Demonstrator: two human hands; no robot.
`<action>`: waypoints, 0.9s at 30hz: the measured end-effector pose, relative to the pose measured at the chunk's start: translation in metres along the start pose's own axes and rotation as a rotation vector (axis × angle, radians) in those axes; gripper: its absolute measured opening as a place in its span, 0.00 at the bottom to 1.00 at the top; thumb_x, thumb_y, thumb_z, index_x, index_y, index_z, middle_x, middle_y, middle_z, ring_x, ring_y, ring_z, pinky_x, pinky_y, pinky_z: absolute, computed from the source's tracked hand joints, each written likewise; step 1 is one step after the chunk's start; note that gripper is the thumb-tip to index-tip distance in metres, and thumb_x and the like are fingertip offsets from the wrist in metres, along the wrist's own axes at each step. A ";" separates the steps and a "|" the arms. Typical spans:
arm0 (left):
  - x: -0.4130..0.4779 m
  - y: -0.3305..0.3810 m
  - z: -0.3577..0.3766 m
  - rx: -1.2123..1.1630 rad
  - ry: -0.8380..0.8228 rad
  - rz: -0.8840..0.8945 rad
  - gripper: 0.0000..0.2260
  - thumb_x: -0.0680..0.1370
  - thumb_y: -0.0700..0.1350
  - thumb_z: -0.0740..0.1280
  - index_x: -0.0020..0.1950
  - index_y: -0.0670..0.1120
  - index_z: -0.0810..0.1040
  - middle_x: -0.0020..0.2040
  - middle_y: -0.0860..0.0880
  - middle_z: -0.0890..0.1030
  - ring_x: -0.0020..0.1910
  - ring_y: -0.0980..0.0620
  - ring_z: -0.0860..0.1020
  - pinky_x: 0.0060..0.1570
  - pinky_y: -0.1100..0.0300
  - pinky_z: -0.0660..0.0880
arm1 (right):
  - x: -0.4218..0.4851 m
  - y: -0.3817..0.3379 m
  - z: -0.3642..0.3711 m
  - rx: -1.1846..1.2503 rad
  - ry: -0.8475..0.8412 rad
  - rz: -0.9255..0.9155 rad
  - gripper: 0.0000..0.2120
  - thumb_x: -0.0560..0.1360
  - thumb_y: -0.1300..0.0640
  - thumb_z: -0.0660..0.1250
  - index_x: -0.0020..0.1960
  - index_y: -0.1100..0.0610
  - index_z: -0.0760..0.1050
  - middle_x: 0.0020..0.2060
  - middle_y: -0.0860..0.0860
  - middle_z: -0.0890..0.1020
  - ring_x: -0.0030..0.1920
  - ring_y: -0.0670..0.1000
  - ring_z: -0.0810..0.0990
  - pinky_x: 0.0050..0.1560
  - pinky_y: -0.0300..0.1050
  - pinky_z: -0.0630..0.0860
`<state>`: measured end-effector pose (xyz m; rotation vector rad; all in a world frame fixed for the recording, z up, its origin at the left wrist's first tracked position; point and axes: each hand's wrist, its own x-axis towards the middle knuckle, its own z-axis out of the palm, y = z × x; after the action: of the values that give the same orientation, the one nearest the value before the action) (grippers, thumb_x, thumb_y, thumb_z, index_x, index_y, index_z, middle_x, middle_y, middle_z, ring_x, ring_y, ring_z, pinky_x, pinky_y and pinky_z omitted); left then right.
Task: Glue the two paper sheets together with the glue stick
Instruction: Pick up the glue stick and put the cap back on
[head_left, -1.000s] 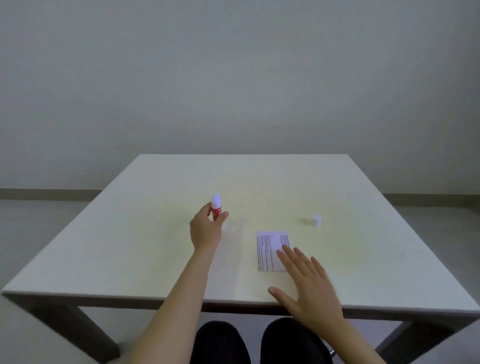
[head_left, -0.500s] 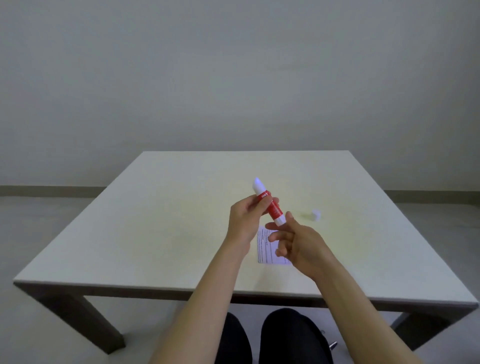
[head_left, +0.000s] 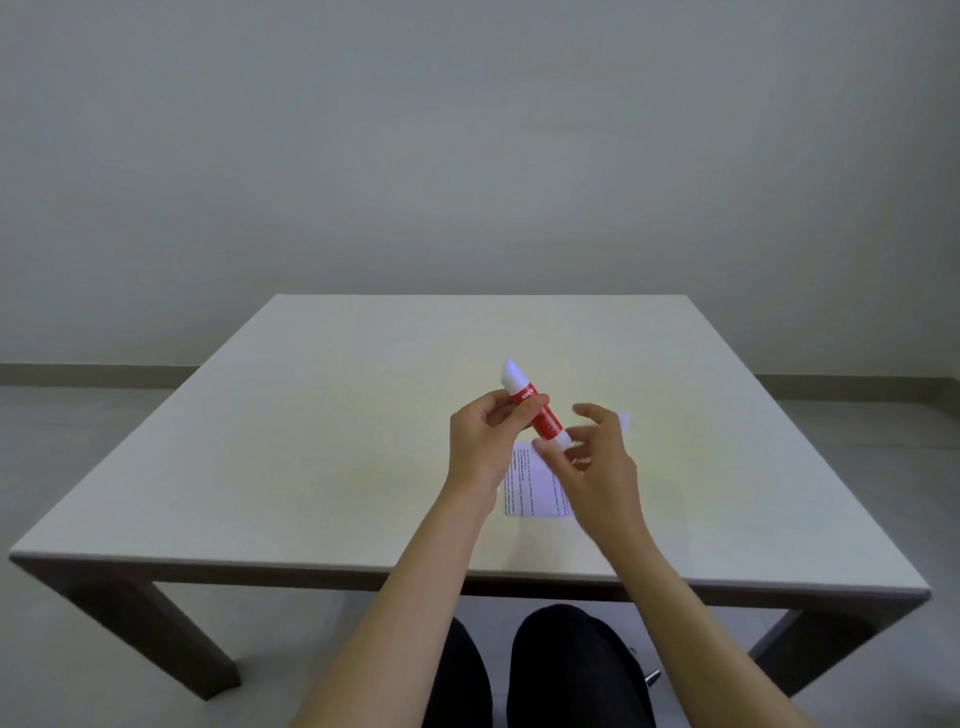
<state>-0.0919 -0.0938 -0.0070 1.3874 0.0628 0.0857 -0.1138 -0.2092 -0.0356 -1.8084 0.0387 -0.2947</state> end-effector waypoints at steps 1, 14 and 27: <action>0.000 0.000 -0.001 0.001 -0.003 0.001 0.07 0.72 0.42 0.72 0.47 0.41 0.83 0.48 0.42 0.86 0.51 0.45 0.84 0.51 0.62 0.75 | 0.003 -0.006 -0.002 0.243 -0.150 0.240 0.18 0.77 0.45 0.62 0.57 0.59 0.72 0.37 0.52 0.82 0.34 0.52 0.79 0.41 0.42 0.76; 0.003 -0.012 0.001 0.089 0.102 -0.004 0.04 0.68 0.45 0.76 0.41 0.49 0.84 0.41 0.47 0.86 0.47 0.46 0.84 0.53 0.56 0.78 | 0.000 0.019 0.002 -0.371 0.022 -0.201 0.15 0.72 0.46 0.68 0.45 0.58 0.71 0.30 0.46 0.79 0.31 0.53 0.77 0.37 0.45 0.71; 0.000 -0.014 0.004 0.055 0.179 -0.009 0.03 0.69 0.46 0.75 0.38 0.52 0.82 0.37 0.52 0.85 0.42 0.53 0.83 0.44 0.65 0.75 | -0.003 0.024 0.020 -0.562 0.247 -0.428 0.14 0.71 0.59 0.71 0.40 0.57 0.64 0.28 0.51 0.77 0.27 0.54 0.70 0.31 0.43 0.65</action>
<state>-0.0911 -0.0999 -0.0200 1.4316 0.2216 0.2022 -0.1094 -0.1959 -0.0635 -2.3202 -0.1045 -0.8813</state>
